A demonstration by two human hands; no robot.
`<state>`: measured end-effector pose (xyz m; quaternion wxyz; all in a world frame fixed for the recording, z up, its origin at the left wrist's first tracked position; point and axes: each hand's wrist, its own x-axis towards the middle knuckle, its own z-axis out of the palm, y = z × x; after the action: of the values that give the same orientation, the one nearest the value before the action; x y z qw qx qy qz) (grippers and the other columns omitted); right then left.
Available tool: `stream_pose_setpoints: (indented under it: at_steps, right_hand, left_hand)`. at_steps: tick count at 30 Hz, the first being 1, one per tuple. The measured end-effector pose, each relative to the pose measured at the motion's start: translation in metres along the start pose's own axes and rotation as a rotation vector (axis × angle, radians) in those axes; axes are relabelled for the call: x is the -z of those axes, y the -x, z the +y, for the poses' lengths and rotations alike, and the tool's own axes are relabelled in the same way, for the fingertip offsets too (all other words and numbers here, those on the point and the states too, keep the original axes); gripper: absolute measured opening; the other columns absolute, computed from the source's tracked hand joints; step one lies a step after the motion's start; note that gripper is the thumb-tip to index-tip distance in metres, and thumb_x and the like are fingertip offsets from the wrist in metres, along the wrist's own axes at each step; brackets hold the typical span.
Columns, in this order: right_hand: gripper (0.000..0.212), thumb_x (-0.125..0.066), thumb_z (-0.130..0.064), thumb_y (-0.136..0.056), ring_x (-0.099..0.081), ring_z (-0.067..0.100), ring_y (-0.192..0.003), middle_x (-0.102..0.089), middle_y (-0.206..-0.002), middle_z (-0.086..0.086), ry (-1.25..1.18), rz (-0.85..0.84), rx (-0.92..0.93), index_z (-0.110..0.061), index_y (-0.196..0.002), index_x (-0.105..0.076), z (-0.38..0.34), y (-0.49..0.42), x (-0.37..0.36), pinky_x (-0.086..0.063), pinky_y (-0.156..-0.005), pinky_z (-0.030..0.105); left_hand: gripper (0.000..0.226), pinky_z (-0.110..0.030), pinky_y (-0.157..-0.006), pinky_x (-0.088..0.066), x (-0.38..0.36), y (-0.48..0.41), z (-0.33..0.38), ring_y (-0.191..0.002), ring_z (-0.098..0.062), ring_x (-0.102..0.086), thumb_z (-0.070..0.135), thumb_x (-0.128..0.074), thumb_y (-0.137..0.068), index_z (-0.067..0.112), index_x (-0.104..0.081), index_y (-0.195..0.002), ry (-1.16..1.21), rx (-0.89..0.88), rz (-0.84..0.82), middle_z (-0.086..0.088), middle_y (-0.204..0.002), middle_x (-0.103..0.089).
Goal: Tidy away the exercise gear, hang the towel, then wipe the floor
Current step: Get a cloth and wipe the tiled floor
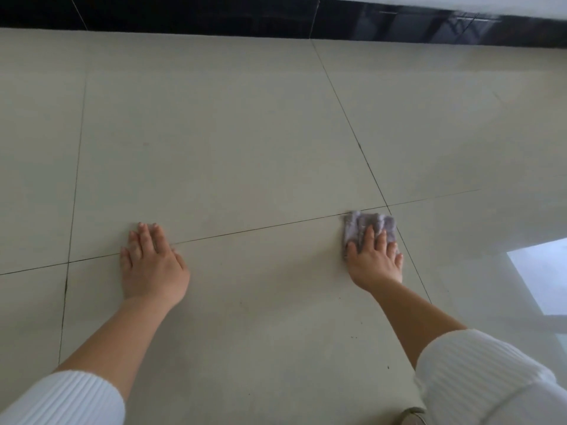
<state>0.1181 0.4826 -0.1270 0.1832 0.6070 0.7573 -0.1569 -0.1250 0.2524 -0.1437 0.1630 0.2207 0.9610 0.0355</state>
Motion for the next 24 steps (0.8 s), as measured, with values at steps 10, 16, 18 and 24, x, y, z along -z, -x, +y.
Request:
stream_pose_setpoints:
  at_steps: [10,16,18,24]
  right_hand:
    - [0.057,-0.020,-0.038,-0.101,0.019,0.032,-0.145,0.010,-0.161,-0.002,-0.132,0.111,0.274,-0.026,-0.153,0.001,-0.079,0.077,-0.063,0.011,-0.118,0.042]
    - [0.055,-0.030,-0.044,-0.096,-0.026,0.031,-0.142,-0.037,-0.152,-0.001,0.307,0.134,1.087,-0.024,-0.147,-0.035,-0.096,0.064,-0.065,-0.022,-0.114,0.046]
    - [0.058,-0.024,-0.049,-0.098,-0.010,0.025,-0.147,-0.020,-0.158,-0.003,0.330,0.165,1.035,-0.027,-0.151,-0.019,-0.084,0.037,-0.051,-0.015,-0.119,0.044]
    - [0.062,-0.015,-0.049,-0.099,0.011,0.024,-0.147,0.010,-0.161,0.002,-0.002,0.151,0.253,-0.025,-0.152,0.006,-0.063,-0.019,-0.014,0.005,-0.120,0.040]
  left_hand:
    - [0.063,-0.046,-0.116,-0.005,-0.012,0.001,0.011,-0.145,-0.036,-0.001,0.016,-0.035,-0.093,-0.002,-0.010,-0.148,0.027,0.036,0.033,-0.022,-0.157,-0.003]
    - [0.054,-0.056,-0.108,-0.017,-0.013,-0.001,-0.008,-0.136,-0.042,-0.026,0.019,-0.045,-0.091,-0.003,-0.036,-0.140,0.026,-0.102,0.150,-0.028,-0.148,-0.028]
    - [0.056,-0.053,-0.112,-0.013,-0.010,-0.002,-0.023,-0.140,-0.038,-0.019,0.030,-0.039,-0.095,0.006,-0.030,-0.145,0.002,-0.112,0.135,-0.024,-0.153,-0.019]
    - [0.077,-0.044,-0.117,0.005,-0.006,-0.004,-0.067,-0.144,-0.030,0.017,0.059,-0.020,-0.091,0.022,0.010,-0.150,0.020,-0.007,0.023,-0.019,-0.155,0.019]
